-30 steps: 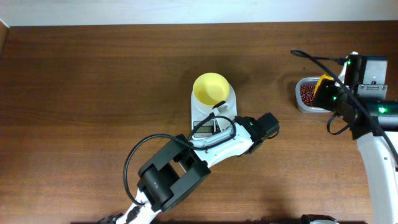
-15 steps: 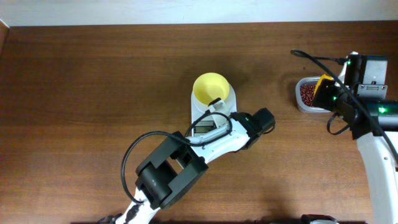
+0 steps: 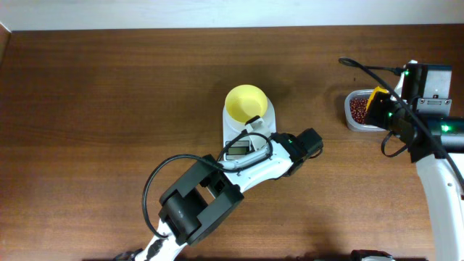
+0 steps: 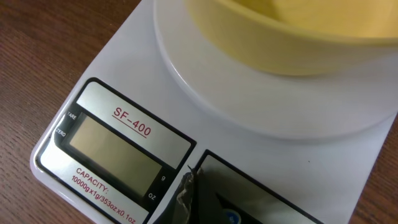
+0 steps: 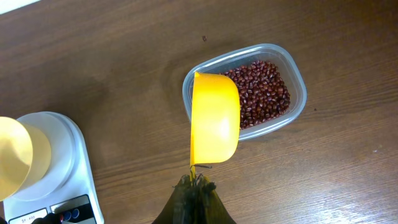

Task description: Scoop item into bowl and weigh 50g on scale

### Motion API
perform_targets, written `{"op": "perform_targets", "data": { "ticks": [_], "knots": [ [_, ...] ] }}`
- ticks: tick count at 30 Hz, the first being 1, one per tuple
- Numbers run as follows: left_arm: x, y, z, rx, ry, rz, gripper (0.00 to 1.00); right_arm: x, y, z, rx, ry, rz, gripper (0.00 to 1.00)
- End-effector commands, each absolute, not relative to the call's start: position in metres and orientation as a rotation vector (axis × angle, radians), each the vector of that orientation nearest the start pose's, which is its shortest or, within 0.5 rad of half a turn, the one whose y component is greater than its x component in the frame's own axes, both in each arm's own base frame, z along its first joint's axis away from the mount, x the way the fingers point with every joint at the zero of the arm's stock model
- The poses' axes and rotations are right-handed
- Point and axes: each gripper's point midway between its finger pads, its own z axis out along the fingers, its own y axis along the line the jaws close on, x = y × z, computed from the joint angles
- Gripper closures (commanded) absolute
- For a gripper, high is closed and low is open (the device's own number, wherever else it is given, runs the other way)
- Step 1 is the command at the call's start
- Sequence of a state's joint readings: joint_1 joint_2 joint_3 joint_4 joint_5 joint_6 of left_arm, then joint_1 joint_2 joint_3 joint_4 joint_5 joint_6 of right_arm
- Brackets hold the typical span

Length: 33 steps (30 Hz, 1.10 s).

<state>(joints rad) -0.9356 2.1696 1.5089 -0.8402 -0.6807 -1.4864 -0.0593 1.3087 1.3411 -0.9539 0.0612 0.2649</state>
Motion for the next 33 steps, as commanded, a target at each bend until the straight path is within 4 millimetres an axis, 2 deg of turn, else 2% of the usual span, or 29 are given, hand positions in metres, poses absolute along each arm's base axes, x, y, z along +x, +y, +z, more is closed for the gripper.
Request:
{"op": "perform_targets", "data": {
  "ticks": [1,13,33],
  "knots": [
    [0.3219,-0.2724,0.0045,-0.721,2.435,0.226,1.0,0.3458,-0.0324,0.2475,0.432,2.434,0.017,0.96],
    [0.3163,-0.2765,0.0041,-0.7,2.446,0.227,1.0,0.3457,-0.0324,0.2474,0.432,2.434,0.017,0.96],
    [0.3239,-0.2717,0.0081,-0.727,2.396,0.229,1.0,0.3457,-0.0324,0.2474,0.432,2.434,0.017,0.96]
  ]
}}
